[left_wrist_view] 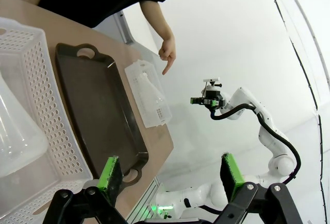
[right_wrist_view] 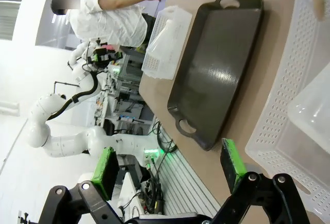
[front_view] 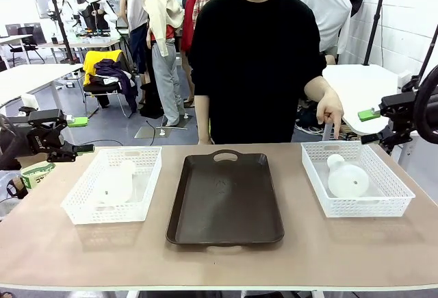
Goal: Prepare the laboratory tools.
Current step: Pick up the Big flask that the person points to.
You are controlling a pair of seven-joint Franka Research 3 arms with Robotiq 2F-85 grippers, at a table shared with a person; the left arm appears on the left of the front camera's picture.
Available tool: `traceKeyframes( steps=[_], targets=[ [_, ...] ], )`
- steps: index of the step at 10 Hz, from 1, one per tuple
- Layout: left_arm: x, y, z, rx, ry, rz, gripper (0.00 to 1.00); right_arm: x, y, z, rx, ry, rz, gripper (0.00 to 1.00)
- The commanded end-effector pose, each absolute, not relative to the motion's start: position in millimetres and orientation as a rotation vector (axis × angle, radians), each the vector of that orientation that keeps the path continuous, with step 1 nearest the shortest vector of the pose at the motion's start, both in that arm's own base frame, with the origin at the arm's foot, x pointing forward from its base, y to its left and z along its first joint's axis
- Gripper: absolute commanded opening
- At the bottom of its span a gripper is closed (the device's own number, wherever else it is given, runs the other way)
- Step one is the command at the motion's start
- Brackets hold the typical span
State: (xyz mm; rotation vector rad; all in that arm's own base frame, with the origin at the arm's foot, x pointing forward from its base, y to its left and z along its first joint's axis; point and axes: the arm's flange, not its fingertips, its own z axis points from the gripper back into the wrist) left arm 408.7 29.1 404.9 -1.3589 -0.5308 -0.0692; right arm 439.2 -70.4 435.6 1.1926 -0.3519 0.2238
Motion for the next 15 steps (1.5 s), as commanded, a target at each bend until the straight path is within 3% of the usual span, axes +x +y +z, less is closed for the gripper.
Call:
traceKeyframes(
  steps=[1,4,7,12,15],
  targets=[
    [410,29,404,-1.386,-0.556,-0.063,1.00,436,-72,456,1.084,-0.424,0.174,1.00],
    [410,29,404,-1.386,-0.556,-0.063,1.00,448,-69,483,0.867,-0.473,0.105,1.00],
    [410,29,404,-1.386,-0.556,-0.063,1.00,485,-41,491,0.524,-0.458,0.003,1.00],
    [410,29,404,-1.386,-0.556,-0.063,1.00,563,13,454,0.111,-0.328,0.005,1.00],
    [410,29,404,-1.386,-0.556,-0.063,1.00,594,35,424,0.016,-0.256,-0.047,1.00]
  ],
)
